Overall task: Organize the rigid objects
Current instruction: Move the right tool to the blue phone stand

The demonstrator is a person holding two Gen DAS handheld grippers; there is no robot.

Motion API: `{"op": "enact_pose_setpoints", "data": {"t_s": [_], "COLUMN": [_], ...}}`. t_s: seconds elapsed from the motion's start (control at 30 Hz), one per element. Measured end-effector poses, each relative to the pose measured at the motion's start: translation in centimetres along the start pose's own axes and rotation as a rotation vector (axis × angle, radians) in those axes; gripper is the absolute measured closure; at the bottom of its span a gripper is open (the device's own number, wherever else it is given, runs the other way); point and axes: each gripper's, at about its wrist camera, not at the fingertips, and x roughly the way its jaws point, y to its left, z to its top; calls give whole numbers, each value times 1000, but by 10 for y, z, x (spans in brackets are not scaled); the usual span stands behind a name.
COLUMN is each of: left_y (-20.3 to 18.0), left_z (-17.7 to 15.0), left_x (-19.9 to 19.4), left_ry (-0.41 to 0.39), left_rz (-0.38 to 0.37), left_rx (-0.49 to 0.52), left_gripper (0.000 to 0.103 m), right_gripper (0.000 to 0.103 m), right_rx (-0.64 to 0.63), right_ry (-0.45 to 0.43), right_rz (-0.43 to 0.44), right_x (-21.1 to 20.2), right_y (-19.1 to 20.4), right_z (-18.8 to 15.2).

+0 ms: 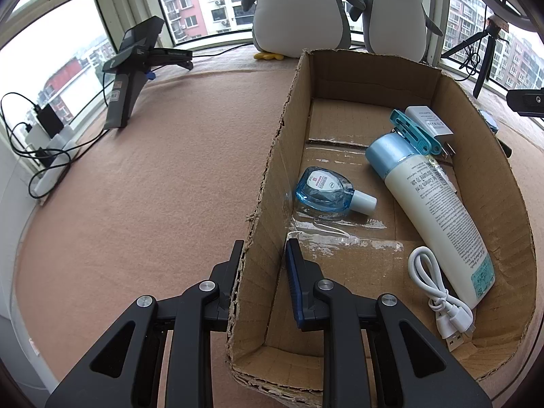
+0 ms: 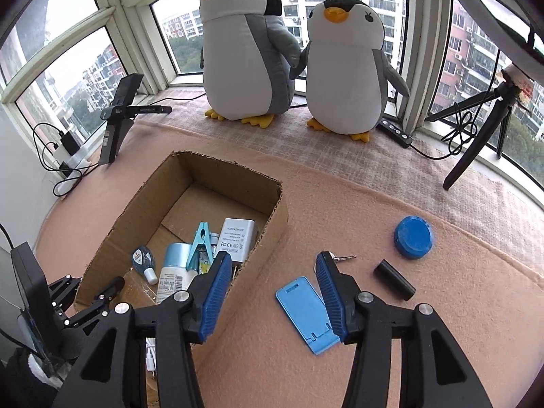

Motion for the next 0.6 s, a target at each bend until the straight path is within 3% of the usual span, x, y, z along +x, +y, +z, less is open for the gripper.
{"op": "enact_pose_setpoints", "data": {"t_s": [0.23, 0.6], "left_y": [0, 1], "left_z": [0, 0], "left_x": [-2, -2], "left_ry": [0, 0], "left_rz": [3, 6], "left_rx": [1, 0], "left_gripper": [83, 83], "right_gripper": [55, 55], "right_rx": [-13, -127], "right_ry": [65, 178], "right_rz": [16, 20], "right_x": [8, 40], "right_y": [-22, -14], "right_z": [-16, -33]}}
